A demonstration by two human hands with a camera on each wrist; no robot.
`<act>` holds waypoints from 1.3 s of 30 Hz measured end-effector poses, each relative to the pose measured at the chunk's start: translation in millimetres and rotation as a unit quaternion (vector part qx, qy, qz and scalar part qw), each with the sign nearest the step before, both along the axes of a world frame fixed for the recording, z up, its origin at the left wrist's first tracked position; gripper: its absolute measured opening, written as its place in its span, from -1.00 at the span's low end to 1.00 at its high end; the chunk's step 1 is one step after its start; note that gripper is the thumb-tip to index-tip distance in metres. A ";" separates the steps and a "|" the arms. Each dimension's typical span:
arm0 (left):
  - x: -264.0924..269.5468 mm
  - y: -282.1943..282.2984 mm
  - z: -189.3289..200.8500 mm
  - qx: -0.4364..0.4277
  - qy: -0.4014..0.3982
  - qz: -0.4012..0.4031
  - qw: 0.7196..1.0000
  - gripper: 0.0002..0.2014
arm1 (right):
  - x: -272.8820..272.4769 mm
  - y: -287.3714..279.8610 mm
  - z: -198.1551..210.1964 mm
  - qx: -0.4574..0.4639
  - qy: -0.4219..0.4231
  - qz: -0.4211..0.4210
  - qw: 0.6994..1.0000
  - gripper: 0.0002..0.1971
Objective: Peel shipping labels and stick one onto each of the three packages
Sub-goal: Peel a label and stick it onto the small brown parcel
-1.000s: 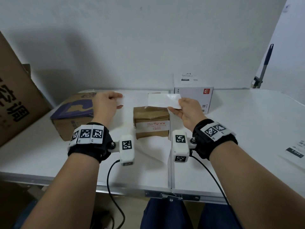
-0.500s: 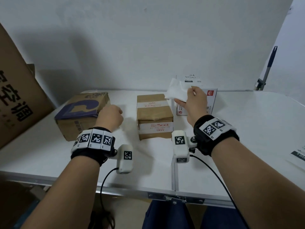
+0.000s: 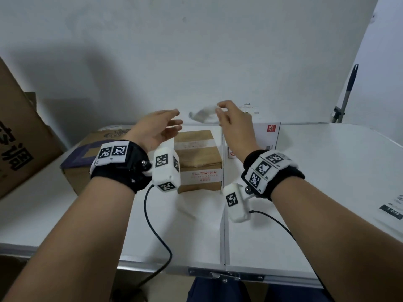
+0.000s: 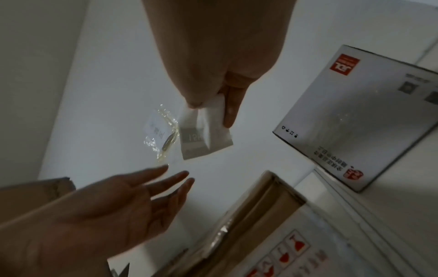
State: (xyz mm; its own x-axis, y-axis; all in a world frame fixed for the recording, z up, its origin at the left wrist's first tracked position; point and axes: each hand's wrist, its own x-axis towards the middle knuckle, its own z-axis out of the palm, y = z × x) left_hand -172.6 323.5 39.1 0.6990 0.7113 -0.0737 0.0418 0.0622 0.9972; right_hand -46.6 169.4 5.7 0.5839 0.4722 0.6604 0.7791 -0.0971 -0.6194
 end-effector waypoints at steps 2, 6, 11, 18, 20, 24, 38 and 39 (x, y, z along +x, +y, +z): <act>8.5 2.3 4.7 -0.030 0.019 -0.039 0.999 -0.63 | -0.4 0.4 0.2 -0.030 -0.038 0.008 0.999 -0.73; 26.5 7.7 9.2 -0.009 0.052 -0.085 0.995 -0.63 | 2.3 3.2 3.5 -0.067 -0.081 0.015 0.994 -0.72; 45.9 16.3 10.1 0.059 0.083 -0.131 0.986 -0.86 | 12.3 9.8 7.5 -0.092 -0.119 0.014 0.989 -0.70; 62.5 37.8 11.1 0.142 0.141 -0.099 0.975 -0.86 | 19.5 19.6 15.4 -0.108 -0.074 0.056 0.990 -0.73; 64.9 44.5 12.0 0.146 0.157 -0.109 0.971 -0.89 | 17.8 21.5 18.5 -0.123 -0.057 0.075 0.988 -0.74; 64.7 52.1 15.7 0.115 0.192 -0.155 0.962 -0.76 | 12.6 22.5 21.5 -0.160 -0.029 0.102 0.981 -0.75; 67.0 71.1 -3.8 0.184 0.163 -0.130 0.960 -0.77 | -7.0 19.0 9.9 -0.282 -0.064 0.116 0.950 -0.81; 67.2 70.8 -7.0 0.179 0.149 -0.124 0.965 -0.78 | -8.8 19.4 7.9 -0.284 -0.063 0.117 0.950 -0.83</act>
